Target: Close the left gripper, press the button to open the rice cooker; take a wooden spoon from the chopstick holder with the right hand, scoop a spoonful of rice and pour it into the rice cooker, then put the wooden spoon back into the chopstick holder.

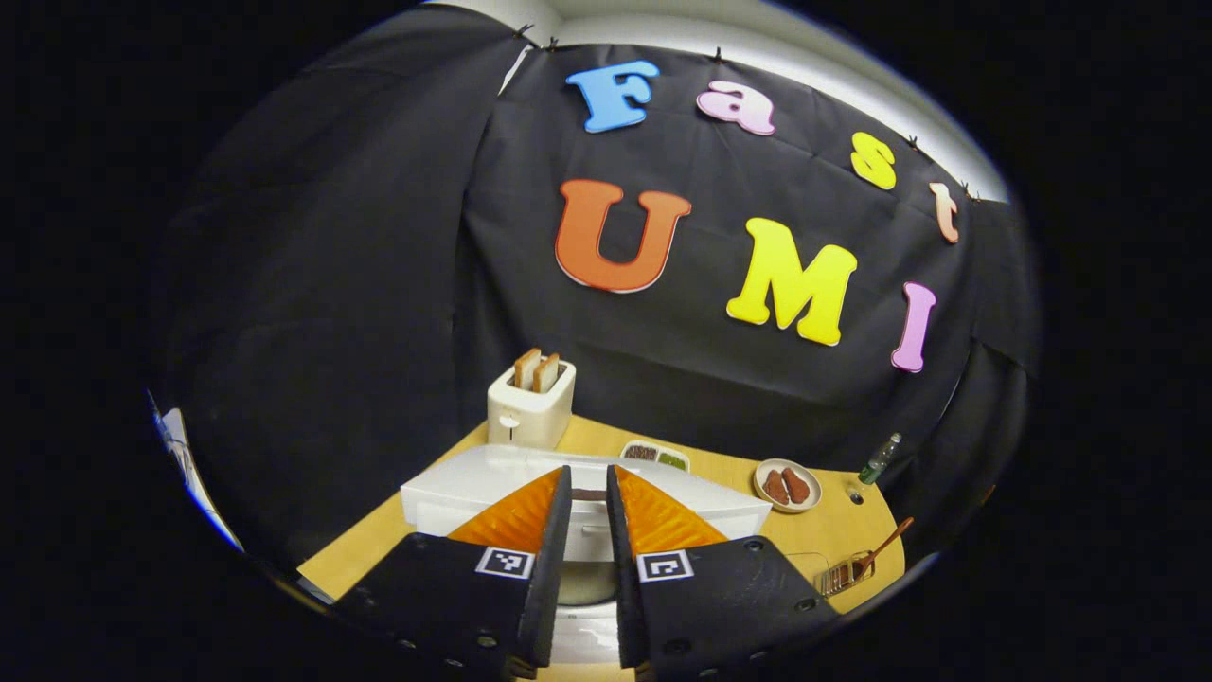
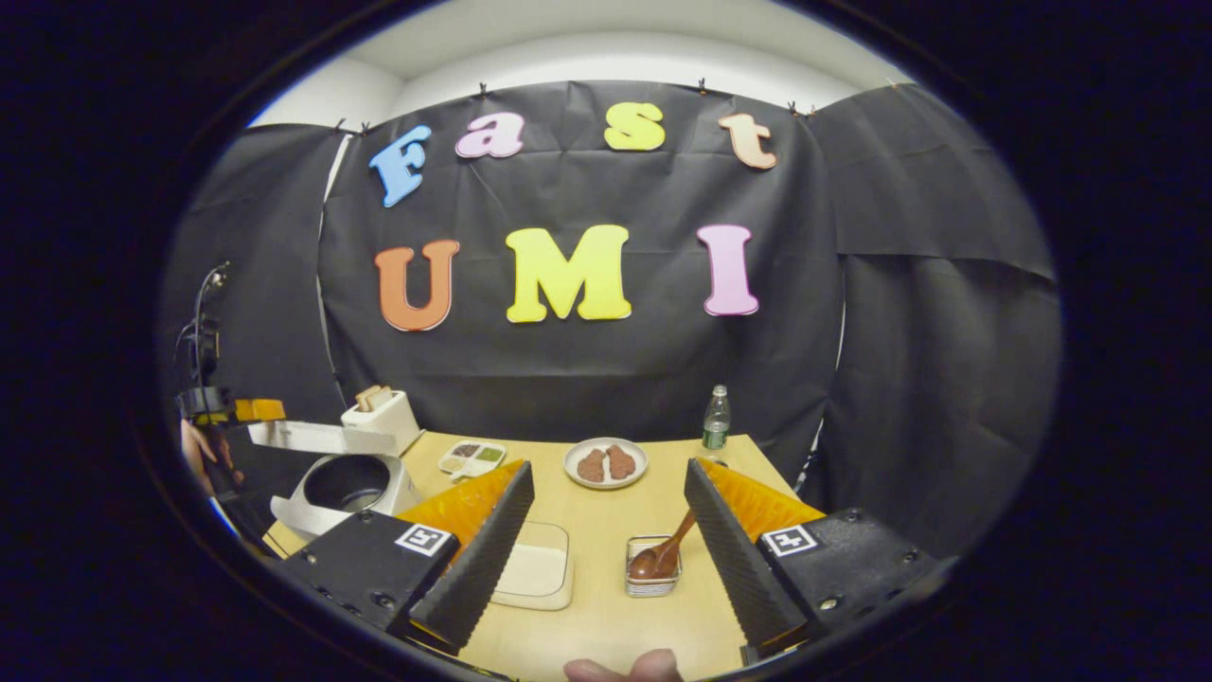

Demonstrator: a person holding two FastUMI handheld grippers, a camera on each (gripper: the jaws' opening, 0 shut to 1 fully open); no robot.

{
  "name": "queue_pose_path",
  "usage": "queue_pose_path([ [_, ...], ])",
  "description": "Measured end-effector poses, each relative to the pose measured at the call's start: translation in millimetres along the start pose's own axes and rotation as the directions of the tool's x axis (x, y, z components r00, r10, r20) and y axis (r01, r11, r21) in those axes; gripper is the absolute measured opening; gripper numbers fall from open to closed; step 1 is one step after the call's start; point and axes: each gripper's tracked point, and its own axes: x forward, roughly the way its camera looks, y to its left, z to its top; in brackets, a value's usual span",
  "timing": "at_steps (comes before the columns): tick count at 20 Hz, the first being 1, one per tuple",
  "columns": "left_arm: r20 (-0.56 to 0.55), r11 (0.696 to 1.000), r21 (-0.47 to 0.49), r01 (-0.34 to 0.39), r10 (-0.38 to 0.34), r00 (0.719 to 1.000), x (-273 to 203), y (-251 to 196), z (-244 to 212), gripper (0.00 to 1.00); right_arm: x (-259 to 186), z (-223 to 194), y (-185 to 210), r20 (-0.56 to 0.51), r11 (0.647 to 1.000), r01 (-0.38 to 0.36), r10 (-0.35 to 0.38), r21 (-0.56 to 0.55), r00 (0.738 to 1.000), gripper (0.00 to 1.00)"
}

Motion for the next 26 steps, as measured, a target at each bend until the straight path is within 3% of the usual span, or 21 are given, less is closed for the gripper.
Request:
queue_pose_path([
  [1,0.030,1.000,0.012,0.004,-0.005,1.000,1,-2,12,0.25,-2,1,-3,0.003,1.000,0.013,-0.013,-0.002,1.000,1.00],
  [2,0.046,1.000,0.016,0.010,-0.011,0.999,1,-4,20,0.40,-3,3,-8,0.010,1.000,0.028,-0.028,-0.002,1.000,1.00],
  [3,0.059,1.000,0.019,0.015,-0.016,0.998,0,-6,28,0.28,-5,5,-10,0.014,0.999,0.035,-0.035,0.000,0.999,1.00],
  [4,0.079,1.000,0.023,0.009,-0.011,0.997,-2,-5,33,0.32,-8,4,-9,0.015,1.000,0.025,-0.025,0.005,1.000,1.00],
  [7,0.152,0.999,0.032,0.010,-0.015,0.988,-12,-9,53,0.32,-13,5,-8,0.016,0.999,-0.014,0.013,0.051,1.000,1.00],
  [9,0.194,0.998,0.057,0.013,-0.024,0.981,-26,-16,58,0.45,-13,5,-20,0.018,0.998,0.001,-0.002,0.060,1.000,1.00],
  [10,0.207,0.998,0.068,0.008,-0.022,0.978,-36,-16,60,0.45,-13,6,-27,0.023,0.998,0.012,-0.014,0.063,1.000,1.00],
  [11,0.212,0.997,0.073,0.007,-0.023,0.977,-40,-18,62,0.64,-13,7,-31,0.025,0.997,0.020,-0.022,0.069,0.999,1.00],
  [12,0.218,0.997,0.075,0.012,-0.028,0.976,-48,-21,64,0.76,-13,7,-35,0.025,0.997,0.028,-0.030,0.075,0.999,1.00],
  [15,0.237,0.996,0.089,0.008,-0.029,0.971,-71,-27,67,0.92,-14,7,-40,0.038,0.996,0.028,-0.032,0.089,0.999,1.00],
  [22,0.257,0.992,0.121,-0.022,-0.010,0.966,-115,-48,55,0.94,-12,1,-48,0.035,0.997,-0.008,0.005,0.071,0.999,0.98],
  [26,0.232,0.998,0.064,-0.004,-0.011,0.973,-131,-72,29,0.94,1,-20,-55,-0.003,0.998,-0.012,0.012,0.066,1.000,1.00],
])
